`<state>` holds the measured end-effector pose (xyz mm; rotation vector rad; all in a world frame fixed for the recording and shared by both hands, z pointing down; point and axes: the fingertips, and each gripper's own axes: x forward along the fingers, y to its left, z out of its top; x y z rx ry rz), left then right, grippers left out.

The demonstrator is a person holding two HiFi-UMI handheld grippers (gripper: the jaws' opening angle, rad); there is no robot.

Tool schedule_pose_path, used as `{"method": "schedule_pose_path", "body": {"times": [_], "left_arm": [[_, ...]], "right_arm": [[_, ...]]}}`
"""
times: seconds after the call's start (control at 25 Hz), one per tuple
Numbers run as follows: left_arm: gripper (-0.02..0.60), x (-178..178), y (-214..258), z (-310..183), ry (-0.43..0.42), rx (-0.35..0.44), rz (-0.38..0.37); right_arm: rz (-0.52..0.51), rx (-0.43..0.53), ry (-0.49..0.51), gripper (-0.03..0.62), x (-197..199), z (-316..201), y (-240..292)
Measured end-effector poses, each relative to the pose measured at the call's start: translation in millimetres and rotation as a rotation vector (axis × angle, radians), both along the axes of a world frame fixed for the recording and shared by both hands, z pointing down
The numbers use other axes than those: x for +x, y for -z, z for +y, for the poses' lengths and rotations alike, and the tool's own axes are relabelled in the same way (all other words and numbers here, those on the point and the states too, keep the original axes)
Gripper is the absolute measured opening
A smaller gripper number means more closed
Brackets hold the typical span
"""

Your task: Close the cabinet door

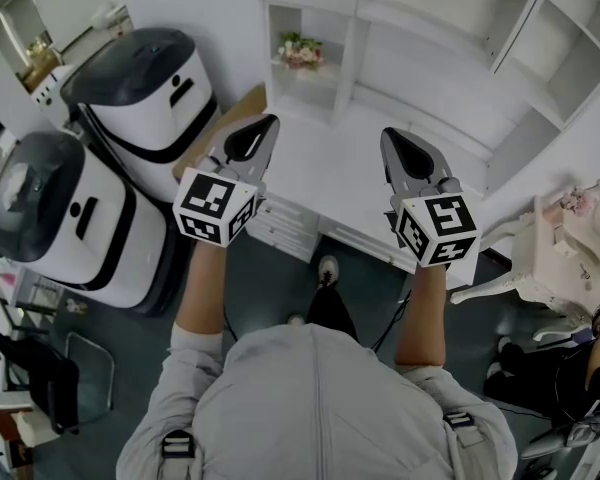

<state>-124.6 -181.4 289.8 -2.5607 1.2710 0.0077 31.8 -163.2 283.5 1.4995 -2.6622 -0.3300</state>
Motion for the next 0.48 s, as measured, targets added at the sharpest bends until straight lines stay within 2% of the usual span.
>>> {"method": "schedule_pose_path", "body": {"times": [0.48], "left_arm": [[0.017, -3.0, -10.5, -18.8, -0.002, -0.026, -0.014]], "right_arm": [[-0.016, -0.018, 0.022, 0.002, -8.5, -22.7, -7.2]]}}
